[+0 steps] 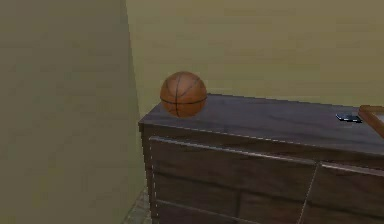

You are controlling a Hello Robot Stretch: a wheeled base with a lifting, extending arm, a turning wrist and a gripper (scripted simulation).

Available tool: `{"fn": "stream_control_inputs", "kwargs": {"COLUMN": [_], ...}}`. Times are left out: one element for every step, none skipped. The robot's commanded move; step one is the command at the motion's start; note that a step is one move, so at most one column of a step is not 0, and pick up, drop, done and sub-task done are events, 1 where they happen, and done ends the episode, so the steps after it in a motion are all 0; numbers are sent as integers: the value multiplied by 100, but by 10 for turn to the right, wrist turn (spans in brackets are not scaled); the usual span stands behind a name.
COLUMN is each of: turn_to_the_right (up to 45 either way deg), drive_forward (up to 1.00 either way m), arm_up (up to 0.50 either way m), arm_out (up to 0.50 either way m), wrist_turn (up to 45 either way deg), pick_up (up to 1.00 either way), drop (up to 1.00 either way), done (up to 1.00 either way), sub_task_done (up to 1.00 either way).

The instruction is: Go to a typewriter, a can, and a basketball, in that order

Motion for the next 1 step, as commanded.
{"fn": "stream_control_inputs", "kwargs": {"turn_to_the_right": [0], "drive_forward": [0], "arm_up": [0], "arm_out": [0], "wrist_turn": [0], "pick_up": [0], "drop": [0], "done": [100], "sub_task_done": [0]}}
